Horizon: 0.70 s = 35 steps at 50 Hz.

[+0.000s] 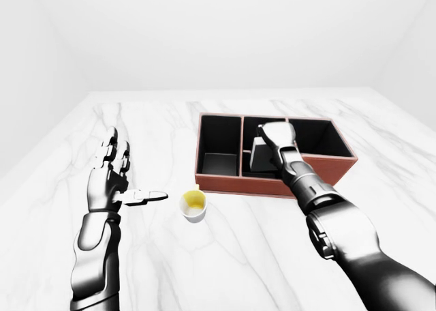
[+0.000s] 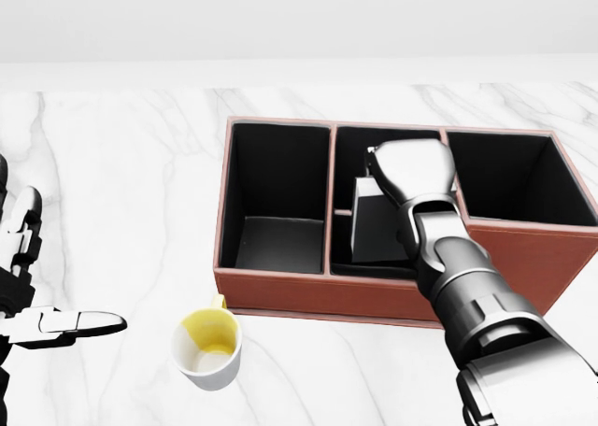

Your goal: Pick up the book and place it in the caddy.

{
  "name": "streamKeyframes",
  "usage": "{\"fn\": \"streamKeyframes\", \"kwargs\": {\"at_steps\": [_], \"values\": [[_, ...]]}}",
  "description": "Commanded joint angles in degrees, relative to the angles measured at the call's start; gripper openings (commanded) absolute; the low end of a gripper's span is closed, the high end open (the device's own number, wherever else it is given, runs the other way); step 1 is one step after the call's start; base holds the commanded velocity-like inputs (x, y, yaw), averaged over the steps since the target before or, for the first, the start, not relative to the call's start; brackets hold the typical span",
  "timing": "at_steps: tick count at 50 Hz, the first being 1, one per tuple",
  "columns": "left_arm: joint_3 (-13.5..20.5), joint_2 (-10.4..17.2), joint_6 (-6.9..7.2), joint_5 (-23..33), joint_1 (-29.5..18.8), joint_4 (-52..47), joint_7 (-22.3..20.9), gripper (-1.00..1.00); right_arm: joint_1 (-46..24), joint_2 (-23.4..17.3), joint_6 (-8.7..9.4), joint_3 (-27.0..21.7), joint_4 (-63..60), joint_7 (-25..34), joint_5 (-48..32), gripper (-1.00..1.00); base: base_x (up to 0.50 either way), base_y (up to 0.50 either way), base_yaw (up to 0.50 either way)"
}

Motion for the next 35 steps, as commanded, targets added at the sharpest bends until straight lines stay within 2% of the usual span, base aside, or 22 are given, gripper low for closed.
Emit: {"fn": "streamKeyframes", "kwargs": {"at_steps": [1, 15, 25, 35], "values": [[0.25, 0.09, 0.00, -0.08, 0.02, 0.57, -0.10, 1.00, -0.43, 0.94, 0.96, -0.68, 1.04, -2.73, -1.77, -1.00, 0.00, 0.00, 0.00], [0.62, 0.09, 0.00, -0.39, 0.55, 1.40, -0.32, 1.00, 0.19, 1.99, 1.77, -1.42, 2.17, -4.02, -1.60, -1.00, 0.00, 0.00, 0.00], [1.05, 0.04, 0.00, -0.60, 1.16, 2.56, -0.75, 1.00, -0.28, 1.46, 3.01, -2.13, 2.49, -6.16, -1.82, -1.00, 0.00, 0.00, 0.00], [1.11, 0.05, 0.00, -0.84, 1.24, 3.28, -0.91, 1.00, -0.52, 1.43, 2.91, -2.62, 2.69, -7.32, -1.52, -1.00, 0.00, 0.00, 0.00]]}}
